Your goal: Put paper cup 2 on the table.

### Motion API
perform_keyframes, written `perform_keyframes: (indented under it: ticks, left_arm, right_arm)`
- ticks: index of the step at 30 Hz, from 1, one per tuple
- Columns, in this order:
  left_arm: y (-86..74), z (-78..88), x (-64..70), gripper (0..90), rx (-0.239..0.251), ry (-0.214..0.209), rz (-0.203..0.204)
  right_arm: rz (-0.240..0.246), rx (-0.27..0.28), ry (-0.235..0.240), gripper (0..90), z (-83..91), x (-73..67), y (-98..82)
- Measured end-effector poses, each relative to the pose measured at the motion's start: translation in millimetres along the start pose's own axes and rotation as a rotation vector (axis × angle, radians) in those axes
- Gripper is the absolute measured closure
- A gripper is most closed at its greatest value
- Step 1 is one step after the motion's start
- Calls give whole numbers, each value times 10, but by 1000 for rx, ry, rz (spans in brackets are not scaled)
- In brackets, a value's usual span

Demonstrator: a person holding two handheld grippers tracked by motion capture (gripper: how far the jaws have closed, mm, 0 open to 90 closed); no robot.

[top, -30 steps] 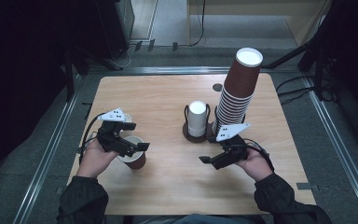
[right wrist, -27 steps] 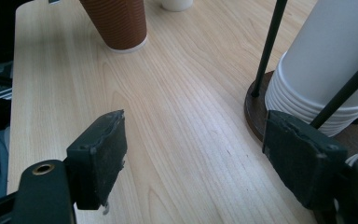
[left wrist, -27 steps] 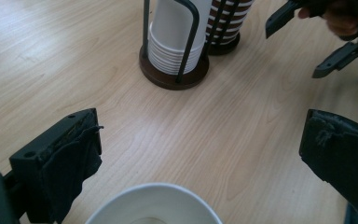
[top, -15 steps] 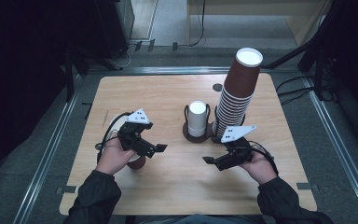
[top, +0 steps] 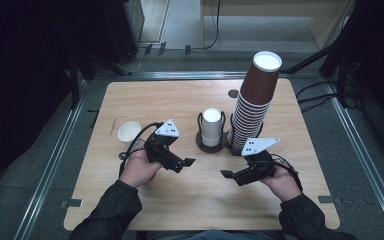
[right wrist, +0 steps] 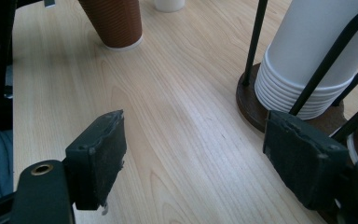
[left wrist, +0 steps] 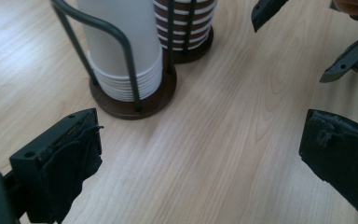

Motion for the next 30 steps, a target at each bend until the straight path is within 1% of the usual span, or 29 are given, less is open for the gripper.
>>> perform_keyframes:
  ticks: [1,3,5,6,8,11,15,17,18,20,22,24,27,30]
  left_arm:
    - [2,-23,17,0,-7,-5,-6]
    - [16,-70,58,0,-10,-19,-4]
    - [37,-106,120,0,-3,-59,6]
    - [49,-121,135,0,2,-60,10]
    - [63,-148,153,0,3,-53,2]
    - [72,-200,188,0,12,-52,9]
    - [50,-286,248,0,-4,-42,-4]
    - [54,-322,287,0,2,-52,-7]
    - [53,-342,301,0,1,-50,-11]
    - [45,-367,318,0,0,-57,-21]
    - [42,-392,339,0,9,-67,-14]
    - [15,-422,353,0,-5,-76,-16]
    - [-18,-448,353,0,-25,-70,-27]
    - [-20,-449,350,0,-19,-76,-15]
  right_arm:
    - [1,-2,-3,218,2,4,-7]
    - [4,-4,-5,218,5,8,-12]
    - [3,-4,-7,218,13,15,-18]
    - [1,-2,-12,218,19,23,-18]
    - [0,-2,-13,218,29,30,-20]
    - [-1,-5,-13,218,38,39,-28]
    - [5,-4,-14,218,37,55,-25]
    - [12,-8,-19,217,32,63,-29]
    - [12,-15,-22,217,27,65,-39]
    - [14,-20,-18,217,17,59,-47]
    - [20,-22,-15,216,13,58,-48]
    - [17,-20,-13,216,12,61,-43]
    - [15,-22,-16,216,10,68,-45]
    - [18,-28,-13,217,1,66,-54]
Point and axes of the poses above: each handheld gripper's, and its own axes: z roughly backward along the jaws, y roughly out of its top, x roughly to its right, the point moved 10 cm from there along -z, roughly forward along the jaws, and after that the axes turned 12 degrees about -z, right-handed, at the moved point
